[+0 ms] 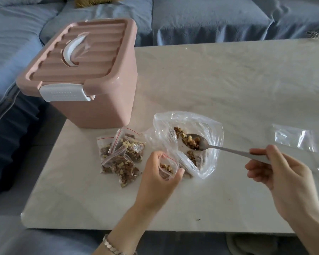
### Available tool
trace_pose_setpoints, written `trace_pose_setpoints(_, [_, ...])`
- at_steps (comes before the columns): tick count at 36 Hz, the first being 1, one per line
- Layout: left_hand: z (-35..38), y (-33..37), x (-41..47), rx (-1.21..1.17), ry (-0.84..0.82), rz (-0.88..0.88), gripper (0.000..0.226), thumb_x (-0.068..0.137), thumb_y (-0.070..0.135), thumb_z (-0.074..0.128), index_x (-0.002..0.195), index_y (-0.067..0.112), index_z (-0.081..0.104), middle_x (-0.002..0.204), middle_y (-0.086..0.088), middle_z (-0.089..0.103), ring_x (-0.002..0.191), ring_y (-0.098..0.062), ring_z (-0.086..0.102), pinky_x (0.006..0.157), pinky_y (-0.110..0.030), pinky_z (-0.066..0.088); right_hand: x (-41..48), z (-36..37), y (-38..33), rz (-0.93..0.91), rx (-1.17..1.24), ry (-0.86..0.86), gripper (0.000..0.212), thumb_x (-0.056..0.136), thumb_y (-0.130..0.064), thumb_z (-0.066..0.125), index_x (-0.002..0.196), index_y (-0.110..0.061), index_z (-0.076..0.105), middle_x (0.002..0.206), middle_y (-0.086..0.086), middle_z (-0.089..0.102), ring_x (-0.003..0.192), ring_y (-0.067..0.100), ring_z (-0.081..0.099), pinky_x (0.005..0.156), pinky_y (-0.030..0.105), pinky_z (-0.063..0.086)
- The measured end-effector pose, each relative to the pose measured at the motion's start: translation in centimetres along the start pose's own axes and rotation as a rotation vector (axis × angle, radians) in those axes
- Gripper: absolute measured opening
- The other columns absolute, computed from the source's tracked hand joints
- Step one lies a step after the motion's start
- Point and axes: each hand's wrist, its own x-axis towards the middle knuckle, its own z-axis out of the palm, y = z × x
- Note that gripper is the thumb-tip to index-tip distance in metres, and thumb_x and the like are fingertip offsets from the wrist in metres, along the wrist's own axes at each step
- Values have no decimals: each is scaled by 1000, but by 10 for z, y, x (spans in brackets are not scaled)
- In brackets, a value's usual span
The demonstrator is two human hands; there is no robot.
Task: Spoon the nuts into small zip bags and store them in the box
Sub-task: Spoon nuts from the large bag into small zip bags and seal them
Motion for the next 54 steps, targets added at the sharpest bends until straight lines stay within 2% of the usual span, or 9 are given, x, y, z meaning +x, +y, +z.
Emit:
trace_pose_setpoints(14, [6, -7, 6, 16, 89, 122, 35, 66, 52, 65, 83, 26, 48, 81, 9, 52, 73, -8, 53, 66, -14, 40, 1, 29, -36, -281, -361, -175, 44, 98, -22, 38, 65, -8, 63, 47, 7, 60, 35, 14, 49, 38, 18, 37])
trace_pose_setpoints(19, [7, -5, 6, 73, 108, 153, 32, 65, 49, 64, 80, 26, 46, 78, 11, 49, 74, -7, 50, 67, -9, 36, -12, 41, -40, -563, -561, -291, 38, 95, -37, 43, 66, -22, 62, 54, -3, 63, 40, 9, 55, 44, 8, 37])
trace_pose_setpoints(22, [8, -5, 7, 81, 121, 174, 30, 66, 48, 63, 83, 26, 50, 80, 12, 51, 77, -6, 52, 70, -10, 38, -20, 46, -38, -781, -739, -351, 46, 92, -45, 36, 68, -16, 63, 50, -1, 57, 42, 12, 54, 44, 19, 41])
trace_pose_setpoints(24, [8, -5, 7, 87, 139, 195, 26, 67, 46, 64, 83, 34, 47, 81, 14, 51, 79, -5, 52, 72, -9, 38, -24, 47, -38, -937, -825, -376, 55, 95, -45, 32, 67, -9, 63, 48, -1, 52, 41, 17, 50, 42, 31, 40])
trace_pose_setpoints(31, [7, -4, 5, 53, 117, 181, 31, 73, 23, 77, 88, 30, 51, 86, 9, 54, 76, -5, 57, 68, -8, 42, -26, 42, -32, -1196, -857, -432, 53, 100, -36, 32, 71, -8, 67, 55, -3, 56, 50, 13, 47, 45, 23, 38])
trace_pose_setpoints(42, [3, 0, -6, 43, 73, 46, 30, 76, 31, 72, 91, 20, 49, 91, 5, 58, 78, 3, 58, 62, -9, 45, 2, -1, -24, -681, -330, -79, 40, 88, -64, 36, 74, -38, 62, 62, -5, 64, 46, 16, 57, 44, 20, 43])
trace_pose_setpoints(46, [4, 4, -8, 103, 41, -15, 30, 77, 37, 69, 94, 26, 46, 96, 8, 53, 79, 7, 55, 63, -11, 47, 7, -5, 0, -599, -366, -38, 32, 89, -51, 38, 74, -37, 63, 67, -5, 66, 49, 14, 59, 48, 13, 44])
trace_pose_setpoints(49, [6, 11, -7, 132, 28, -60, 30, 79, 38, 67, 94, 25, 45, 98, 6, 48, 76, 6, 55, 61, -6, 44, 7, -5, 19, -587, -428, -94, 34, 88, -61, 37, 79, -40, 62, 73, -8, 66, 55, 9, 62, 54, 9, 45])
trace_pose_setpoints(54, [7, 18, -6, 151, -30, -147, 30, 80, 45, 63, 94, 28, 41, 99, 3, 47, 64, -1, 54, 51, -3, 38, 7, -3, 40, -698, -634, -185, 60, 93, -59, 28, 91, -13, 67, 68, -12, 60, 67, 1, 60, 61, 14, 48])
